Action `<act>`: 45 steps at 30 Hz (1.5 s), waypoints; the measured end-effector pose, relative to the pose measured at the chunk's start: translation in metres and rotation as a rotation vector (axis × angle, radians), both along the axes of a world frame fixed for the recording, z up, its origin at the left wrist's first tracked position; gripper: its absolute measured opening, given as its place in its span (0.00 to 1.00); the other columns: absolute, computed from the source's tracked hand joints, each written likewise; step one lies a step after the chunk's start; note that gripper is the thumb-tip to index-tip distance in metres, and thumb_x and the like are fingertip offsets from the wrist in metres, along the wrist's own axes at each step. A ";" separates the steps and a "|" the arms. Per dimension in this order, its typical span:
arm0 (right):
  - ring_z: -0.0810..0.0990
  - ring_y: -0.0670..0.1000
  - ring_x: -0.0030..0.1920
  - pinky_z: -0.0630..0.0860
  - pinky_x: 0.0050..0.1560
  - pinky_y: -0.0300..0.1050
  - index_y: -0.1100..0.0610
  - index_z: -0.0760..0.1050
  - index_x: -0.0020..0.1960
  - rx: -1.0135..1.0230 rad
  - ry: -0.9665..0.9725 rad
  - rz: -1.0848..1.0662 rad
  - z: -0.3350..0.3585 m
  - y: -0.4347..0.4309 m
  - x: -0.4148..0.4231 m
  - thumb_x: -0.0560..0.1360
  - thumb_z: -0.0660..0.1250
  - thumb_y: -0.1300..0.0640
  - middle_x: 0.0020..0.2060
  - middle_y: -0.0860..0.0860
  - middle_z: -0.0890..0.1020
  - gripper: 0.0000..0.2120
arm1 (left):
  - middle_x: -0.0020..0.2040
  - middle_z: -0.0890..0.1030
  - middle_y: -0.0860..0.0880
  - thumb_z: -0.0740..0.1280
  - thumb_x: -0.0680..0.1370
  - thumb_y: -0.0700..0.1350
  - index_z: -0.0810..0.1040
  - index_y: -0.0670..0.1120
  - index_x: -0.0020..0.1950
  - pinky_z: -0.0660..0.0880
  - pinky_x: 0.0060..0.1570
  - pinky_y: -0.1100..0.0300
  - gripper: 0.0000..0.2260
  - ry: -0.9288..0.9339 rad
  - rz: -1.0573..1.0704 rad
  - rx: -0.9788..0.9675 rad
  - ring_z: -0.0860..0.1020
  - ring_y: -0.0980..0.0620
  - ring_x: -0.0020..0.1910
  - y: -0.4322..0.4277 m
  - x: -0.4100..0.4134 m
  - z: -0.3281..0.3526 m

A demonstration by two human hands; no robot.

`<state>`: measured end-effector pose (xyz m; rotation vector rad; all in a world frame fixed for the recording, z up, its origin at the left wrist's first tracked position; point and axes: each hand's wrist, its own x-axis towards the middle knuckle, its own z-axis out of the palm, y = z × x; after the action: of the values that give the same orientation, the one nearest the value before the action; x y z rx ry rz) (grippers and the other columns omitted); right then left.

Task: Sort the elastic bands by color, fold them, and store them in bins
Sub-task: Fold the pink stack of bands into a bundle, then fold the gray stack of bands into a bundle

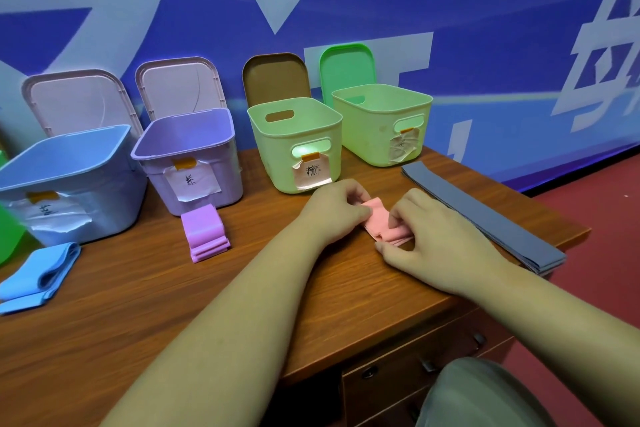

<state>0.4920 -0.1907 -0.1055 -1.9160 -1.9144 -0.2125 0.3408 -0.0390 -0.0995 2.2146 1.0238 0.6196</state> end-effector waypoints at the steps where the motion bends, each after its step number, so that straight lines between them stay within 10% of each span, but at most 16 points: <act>1: 0.74 0.43 0.47 0.73 0.41 0.38 0.42 0.71 0.52 0.004 0.012 -0.010 0.000 0.000 0.000 0.75 0.67 0.33 0.49 0.41 0.71 0.15 | 0.48 0.84 0.53 0.73 0.76 0.45 0.82 0.53 0.52 0.76 0.48 0.59 0.07 -0.010 0.006 -0.002 0.81 0.54 0.48 -0.001 0.001 0.000; 31: 0.75 0.50 0.62 0.75 0.66 0.53 0.45 0.76 0.63 -0.073 0.098 -0.078 0.028 0.033 0.016 0.79 0.66 0.44 0.60 0.46 0.73 0.15 | 0.56 0.81 0.52 0.66 0.81 0.47 0.81 0.52 0.61 0.79 0.59 0.49 0.10 0.061 0.263 0.441 0.78 0.50 0.59 0.007 -0.002 0.014; 45: 0.76 0.60 0.61 0.77 0.60 0.57 0.56 0.75 0.60 -0.287 0.099 -0.448 0.026 0.037 0.098 0.73 0.68 0.38 0.58 0.56 0.77 0.25 | 0.65 0.80 0.40 0.61 0.84 0.49 0.79 0.41 0.66 0.74 0.51 0.55 0.16 0.288 0.189 0.013 0.79 0.40 0.61 -0.003 0.145 0.025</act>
<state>0.5902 -0.1538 -0.0792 -2.4819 -1.4929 0.0328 0.4856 -0.0416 -0.0750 2.2795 1.3900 0.3939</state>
